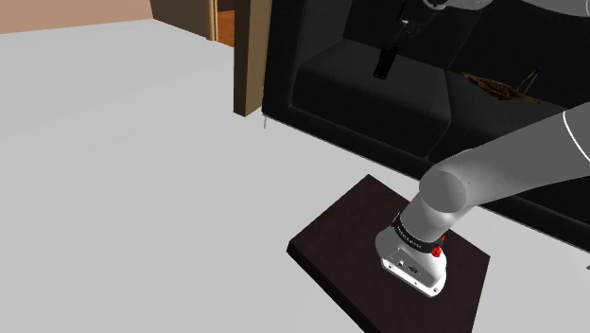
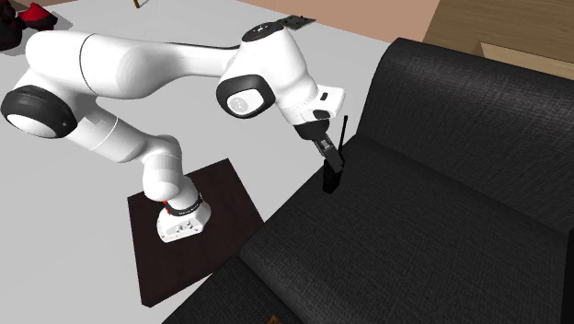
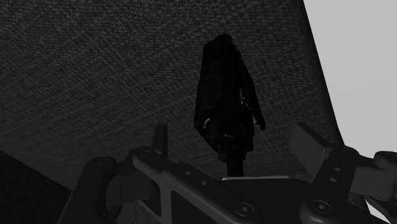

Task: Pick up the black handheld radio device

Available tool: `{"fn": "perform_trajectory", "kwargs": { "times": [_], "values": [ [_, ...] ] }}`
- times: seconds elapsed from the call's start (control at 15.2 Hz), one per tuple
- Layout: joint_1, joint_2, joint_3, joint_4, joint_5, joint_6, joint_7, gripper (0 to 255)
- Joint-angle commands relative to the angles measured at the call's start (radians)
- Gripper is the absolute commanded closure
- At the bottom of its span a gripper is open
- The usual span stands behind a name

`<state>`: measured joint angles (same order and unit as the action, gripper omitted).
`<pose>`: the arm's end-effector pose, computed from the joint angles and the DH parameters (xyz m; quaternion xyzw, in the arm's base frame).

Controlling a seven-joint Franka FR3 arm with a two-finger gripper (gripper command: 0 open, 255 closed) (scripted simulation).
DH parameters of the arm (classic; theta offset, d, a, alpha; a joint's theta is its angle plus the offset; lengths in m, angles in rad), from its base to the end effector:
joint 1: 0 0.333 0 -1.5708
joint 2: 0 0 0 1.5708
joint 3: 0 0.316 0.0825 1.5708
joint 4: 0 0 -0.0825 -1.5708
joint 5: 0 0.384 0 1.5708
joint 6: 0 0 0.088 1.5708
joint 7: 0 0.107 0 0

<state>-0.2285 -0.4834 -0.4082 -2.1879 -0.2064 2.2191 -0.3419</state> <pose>0.3458 -0.3047 0.6109 0.9654 -0.1035 0.2115 0.1121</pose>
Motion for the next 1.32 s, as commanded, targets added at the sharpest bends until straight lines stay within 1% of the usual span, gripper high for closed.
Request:
{"fn": "perform_trajectory", "kwargs": {
  "times": [0.0, 0.07, 0.2, 0.26, 0.86, 1.25],
  "values": [
    [-0.002, -0.001, -0.005, -0.026, -0.003, 0.026, 0.0, 0],
    [-0.004, -0.001, -0.007, -0.047, -0.006, 0.047, 0.001, 0],
    [-0.004, -0.001, -0.007, -0.047, -0.006, 0.047, 0.001, 0],
    [-0.004, 0.0, -0.008, -0.047, -0.005, 0.048, 0.0, 255],
    [-0.004, -0.001, -0.007, -0.047, -0.005, 0.048, 0.001, 255],
    [0.002, 0.002, 0.002, 0.035, 0.004, -0.032, -0.004, 255]
  ]
}}
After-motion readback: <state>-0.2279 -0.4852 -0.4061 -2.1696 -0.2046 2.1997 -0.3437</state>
